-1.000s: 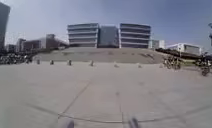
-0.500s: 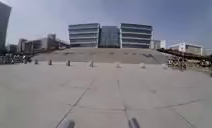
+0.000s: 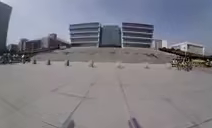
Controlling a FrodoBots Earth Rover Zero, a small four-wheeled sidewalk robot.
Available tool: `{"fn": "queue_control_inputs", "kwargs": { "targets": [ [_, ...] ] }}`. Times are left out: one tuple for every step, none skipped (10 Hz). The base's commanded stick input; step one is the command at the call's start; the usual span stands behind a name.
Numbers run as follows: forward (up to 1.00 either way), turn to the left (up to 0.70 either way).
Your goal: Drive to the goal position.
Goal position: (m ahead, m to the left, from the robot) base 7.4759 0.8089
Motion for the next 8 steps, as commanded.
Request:
{"fn": "queue_control_inputs", "kwargs": {
  "targets": [
    [1.00,-0.27],
    [1.00,-0.22],
    [1.00,-0.06],
    [1.00,0.00],
    [1.00,0.00],
    [1.00,0.00],
    [1.00,0.00],
    [1.00,0.00]
  ]
}}
